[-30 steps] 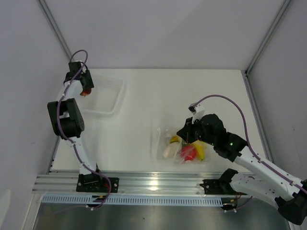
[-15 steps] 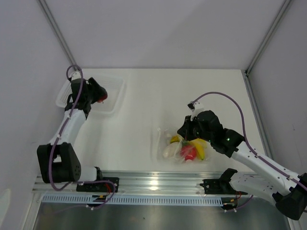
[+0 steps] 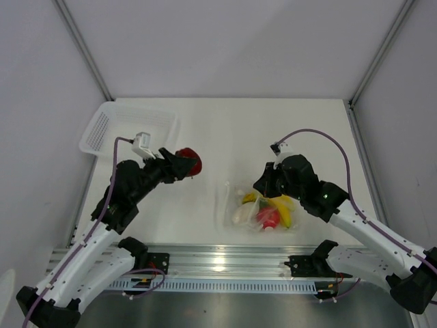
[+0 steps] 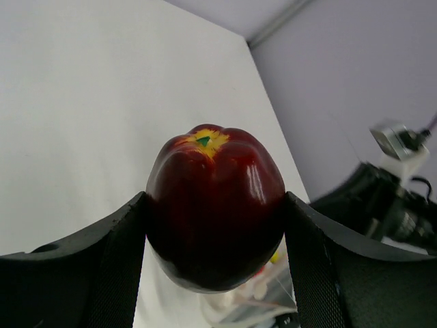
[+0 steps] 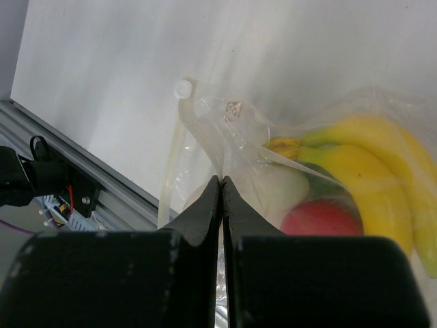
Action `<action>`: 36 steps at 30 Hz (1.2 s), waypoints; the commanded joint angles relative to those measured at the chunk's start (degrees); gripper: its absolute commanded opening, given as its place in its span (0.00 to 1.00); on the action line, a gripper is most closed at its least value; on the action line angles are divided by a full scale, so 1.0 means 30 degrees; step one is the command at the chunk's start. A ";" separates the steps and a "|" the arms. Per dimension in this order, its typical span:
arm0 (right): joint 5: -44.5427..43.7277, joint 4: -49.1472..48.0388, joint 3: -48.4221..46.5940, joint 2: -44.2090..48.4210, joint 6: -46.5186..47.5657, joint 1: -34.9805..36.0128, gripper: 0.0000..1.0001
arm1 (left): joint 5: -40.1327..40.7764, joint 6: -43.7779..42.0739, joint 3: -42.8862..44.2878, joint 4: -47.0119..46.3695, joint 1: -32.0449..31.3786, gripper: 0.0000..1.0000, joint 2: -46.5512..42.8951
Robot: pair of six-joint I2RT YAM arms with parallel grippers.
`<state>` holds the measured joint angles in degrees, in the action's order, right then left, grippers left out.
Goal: Place the food in the zip-top bag and seal the zipper
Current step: Pick up the fake fruit from the bin, then place the fake fruit in the zipper food storage bag.
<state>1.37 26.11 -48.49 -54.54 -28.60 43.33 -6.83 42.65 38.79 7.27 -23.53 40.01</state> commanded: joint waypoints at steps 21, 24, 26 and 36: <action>0.0072 0.1522 -0.2675 0.1598 -0.1012 -0.0205 0.00 | -0.3527 0.2659 0.0371 -0.2305 -0.9119 0.01 0.5822; 0.0218 0.1464 -0.2645 0.1803 -0.1334 -0.0206 0.00 | -0.3172 0.2773 0.0372 -0.2740 -0.9208 0.04 0.6525; 0.0510 0.1493 -0.2645 0.1804 -0.1453 -0.0206 0.00 | -0.3318 0.2833 0.0519 -0.3154 -0.9208 0.08 0.7254; 0.0628 0.1786 -0.2704 0.1804 -0.1570 -0.0205 0.00 | -0.3963 0.3068 0.0958 -0.4444 -0.9559 0.20 0.9221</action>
<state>2.52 32.18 -53.82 -49.98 -32.45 42.89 -17.34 51.11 38.79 -2.26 -51.42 67.02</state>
